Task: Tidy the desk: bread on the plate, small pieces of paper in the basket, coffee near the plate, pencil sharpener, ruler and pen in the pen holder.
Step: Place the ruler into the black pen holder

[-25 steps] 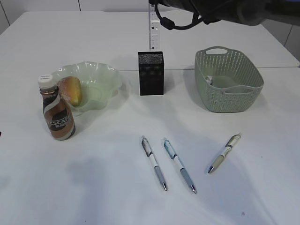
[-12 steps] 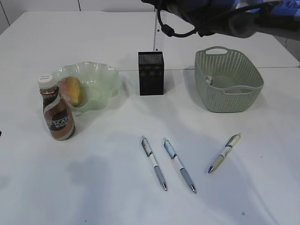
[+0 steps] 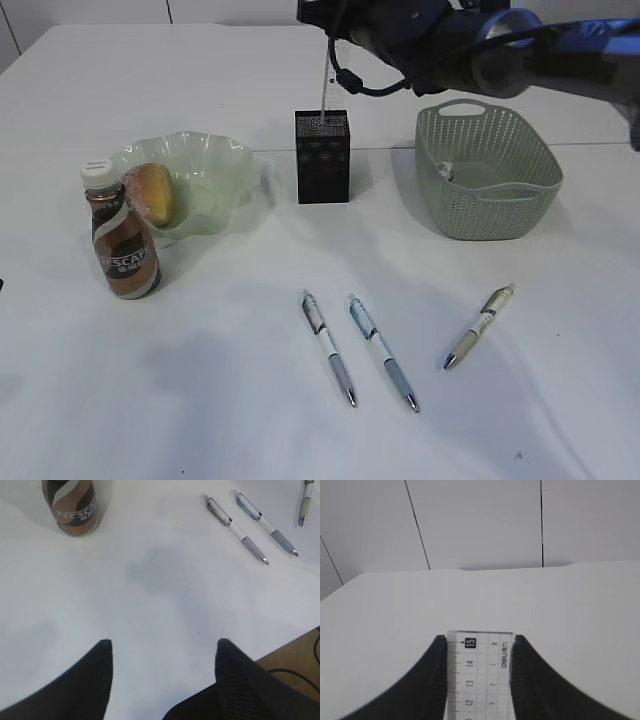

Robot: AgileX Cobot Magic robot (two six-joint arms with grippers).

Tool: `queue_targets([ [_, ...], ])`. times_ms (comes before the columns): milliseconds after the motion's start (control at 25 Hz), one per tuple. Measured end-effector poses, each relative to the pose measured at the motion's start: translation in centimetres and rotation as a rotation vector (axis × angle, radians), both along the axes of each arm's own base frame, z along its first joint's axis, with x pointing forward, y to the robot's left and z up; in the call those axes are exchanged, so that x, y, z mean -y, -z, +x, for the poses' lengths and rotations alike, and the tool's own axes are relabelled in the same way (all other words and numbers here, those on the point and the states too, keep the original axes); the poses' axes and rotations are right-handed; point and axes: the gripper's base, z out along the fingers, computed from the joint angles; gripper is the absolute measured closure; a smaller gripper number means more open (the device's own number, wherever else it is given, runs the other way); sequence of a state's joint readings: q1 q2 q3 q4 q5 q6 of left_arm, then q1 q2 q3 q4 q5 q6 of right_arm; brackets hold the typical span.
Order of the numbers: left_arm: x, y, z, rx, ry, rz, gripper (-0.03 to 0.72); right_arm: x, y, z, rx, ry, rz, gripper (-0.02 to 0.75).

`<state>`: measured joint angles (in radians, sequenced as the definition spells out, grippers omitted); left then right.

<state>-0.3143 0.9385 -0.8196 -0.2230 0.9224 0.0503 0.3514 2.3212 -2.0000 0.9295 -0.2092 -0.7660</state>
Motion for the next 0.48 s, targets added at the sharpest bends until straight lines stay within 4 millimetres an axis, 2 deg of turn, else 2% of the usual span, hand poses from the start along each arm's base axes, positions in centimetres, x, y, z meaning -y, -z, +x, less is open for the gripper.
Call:
queue_targets([
  [200,0.0,0.0,0.0,0.002,0.000,0.000,0.232,-0.4,1.4,0.9,0.000,0.005,0.003,0.454],
  [480,0.0,-0.1,0.1,0.016,-0.004,-0.005,0.232,-0.9,2.2,1.2,-0.003,0.000,0.002,0.454],
])
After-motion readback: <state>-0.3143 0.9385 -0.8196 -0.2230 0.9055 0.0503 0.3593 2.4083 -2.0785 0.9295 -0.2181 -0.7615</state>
